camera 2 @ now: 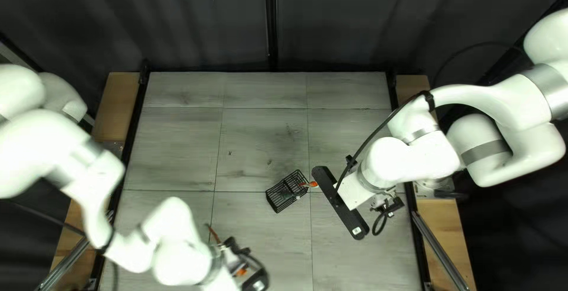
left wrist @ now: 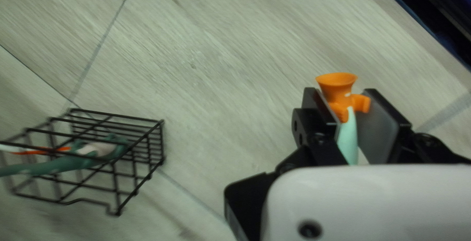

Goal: Pick up toothbrushes and insert them into a toothbrush holder

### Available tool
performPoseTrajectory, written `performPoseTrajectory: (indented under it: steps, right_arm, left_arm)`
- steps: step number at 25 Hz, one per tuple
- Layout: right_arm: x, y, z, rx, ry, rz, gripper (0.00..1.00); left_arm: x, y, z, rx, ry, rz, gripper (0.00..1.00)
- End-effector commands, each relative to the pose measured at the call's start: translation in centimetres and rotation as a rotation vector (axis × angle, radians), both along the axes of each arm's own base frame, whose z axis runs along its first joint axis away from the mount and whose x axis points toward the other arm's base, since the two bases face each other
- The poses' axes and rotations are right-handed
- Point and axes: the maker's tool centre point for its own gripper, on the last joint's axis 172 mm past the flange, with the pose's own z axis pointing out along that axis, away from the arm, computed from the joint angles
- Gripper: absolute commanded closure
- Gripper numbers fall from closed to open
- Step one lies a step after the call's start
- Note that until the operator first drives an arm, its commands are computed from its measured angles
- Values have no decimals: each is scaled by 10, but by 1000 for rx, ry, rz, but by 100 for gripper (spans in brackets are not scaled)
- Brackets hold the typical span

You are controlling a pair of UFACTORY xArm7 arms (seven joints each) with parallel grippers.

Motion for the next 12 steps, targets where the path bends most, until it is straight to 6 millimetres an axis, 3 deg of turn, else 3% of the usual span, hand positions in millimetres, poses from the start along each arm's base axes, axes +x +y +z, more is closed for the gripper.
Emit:
performPoseTrajectory:
  steps: [1,10,12]
  right_arm:
    - [0,0,0,0,0,0,0]
    - [0,0,0,0,0,0,0]
    - [0,0,0,0,0,0,0]
  left_arm:
    - [-35,-9,18,88,42,-474,100]
    - [-35,-9,18,88,42,-474,100]
    - [-29,-5,8,58,44,-510,100]
